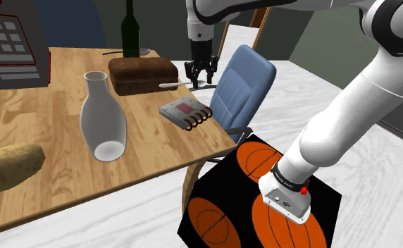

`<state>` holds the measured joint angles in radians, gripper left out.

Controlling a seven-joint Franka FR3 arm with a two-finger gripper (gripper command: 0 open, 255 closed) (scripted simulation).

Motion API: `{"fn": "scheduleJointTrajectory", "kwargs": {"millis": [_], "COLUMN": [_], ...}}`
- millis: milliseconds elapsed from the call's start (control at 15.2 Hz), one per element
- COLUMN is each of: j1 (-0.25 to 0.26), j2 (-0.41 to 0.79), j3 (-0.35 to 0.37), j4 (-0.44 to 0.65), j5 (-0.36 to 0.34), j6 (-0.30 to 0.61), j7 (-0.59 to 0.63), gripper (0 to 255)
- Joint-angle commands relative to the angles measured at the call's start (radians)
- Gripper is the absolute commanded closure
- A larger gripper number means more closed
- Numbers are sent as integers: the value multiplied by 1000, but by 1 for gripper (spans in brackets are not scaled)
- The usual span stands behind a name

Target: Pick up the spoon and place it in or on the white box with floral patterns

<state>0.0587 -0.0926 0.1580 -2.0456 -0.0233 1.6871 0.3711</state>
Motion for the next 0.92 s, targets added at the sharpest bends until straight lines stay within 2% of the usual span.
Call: {"fn": "scheduleJointTrajectory", "kwargs": {"millis": [0, 858], "j1": [-6, -4], "j2": [-108, -52], "j3": [-10, -6], "j4": [-107, -229], "j5": [10, 4], "j6": [1, 177], "j7": [-22, -10], "gripper": [255, 255]}}
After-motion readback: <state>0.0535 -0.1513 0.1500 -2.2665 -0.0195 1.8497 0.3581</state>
